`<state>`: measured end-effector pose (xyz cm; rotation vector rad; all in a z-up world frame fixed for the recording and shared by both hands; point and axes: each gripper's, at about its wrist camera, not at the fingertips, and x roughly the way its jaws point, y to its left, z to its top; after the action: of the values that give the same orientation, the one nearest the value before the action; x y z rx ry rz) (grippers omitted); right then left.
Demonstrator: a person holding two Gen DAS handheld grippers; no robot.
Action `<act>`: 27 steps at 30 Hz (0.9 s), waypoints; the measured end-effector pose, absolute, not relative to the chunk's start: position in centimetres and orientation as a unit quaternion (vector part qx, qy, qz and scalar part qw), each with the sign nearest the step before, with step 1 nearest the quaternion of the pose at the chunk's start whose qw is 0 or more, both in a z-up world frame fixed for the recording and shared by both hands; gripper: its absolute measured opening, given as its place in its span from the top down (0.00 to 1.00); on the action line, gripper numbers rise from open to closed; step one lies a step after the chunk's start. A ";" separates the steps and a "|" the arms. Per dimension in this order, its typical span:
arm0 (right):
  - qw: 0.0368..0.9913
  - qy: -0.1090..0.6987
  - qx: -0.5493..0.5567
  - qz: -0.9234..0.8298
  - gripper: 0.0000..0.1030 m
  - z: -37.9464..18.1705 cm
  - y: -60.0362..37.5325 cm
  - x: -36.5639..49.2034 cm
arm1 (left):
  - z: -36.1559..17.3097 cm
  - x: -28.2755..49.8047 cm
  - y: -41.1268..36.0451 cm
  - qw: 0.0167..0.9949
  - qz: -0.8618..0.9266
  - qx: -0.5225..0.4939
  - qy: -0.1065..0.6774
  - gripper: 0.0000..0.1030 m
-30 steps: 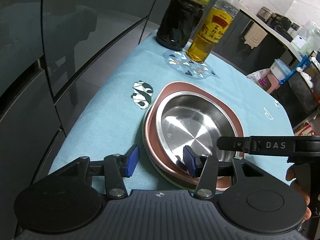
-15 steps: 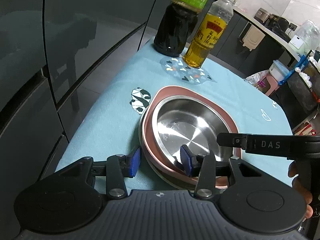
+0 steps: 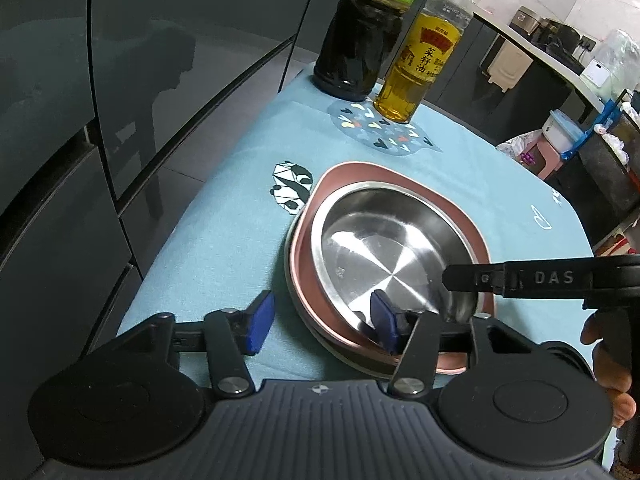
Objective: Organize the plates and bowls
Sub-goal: 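Close both grippers on the green plate rim and lift the stack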
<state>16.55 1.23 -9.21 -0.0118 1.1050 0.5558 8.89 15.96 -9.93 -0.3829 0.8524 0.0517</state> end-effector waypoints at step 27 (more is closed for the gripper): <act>0.837 0.468 -0.025 0.282 0.72 -6.1 1.9 14.2 | -7.0 7.1 15.0 0.906 0.025 -0.175 0.385 0.58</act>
<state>14.16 1.94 -6.08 -0.0520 0.9906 0.5965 7.06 14.95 -6.98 -0.3620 0.7944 0.0525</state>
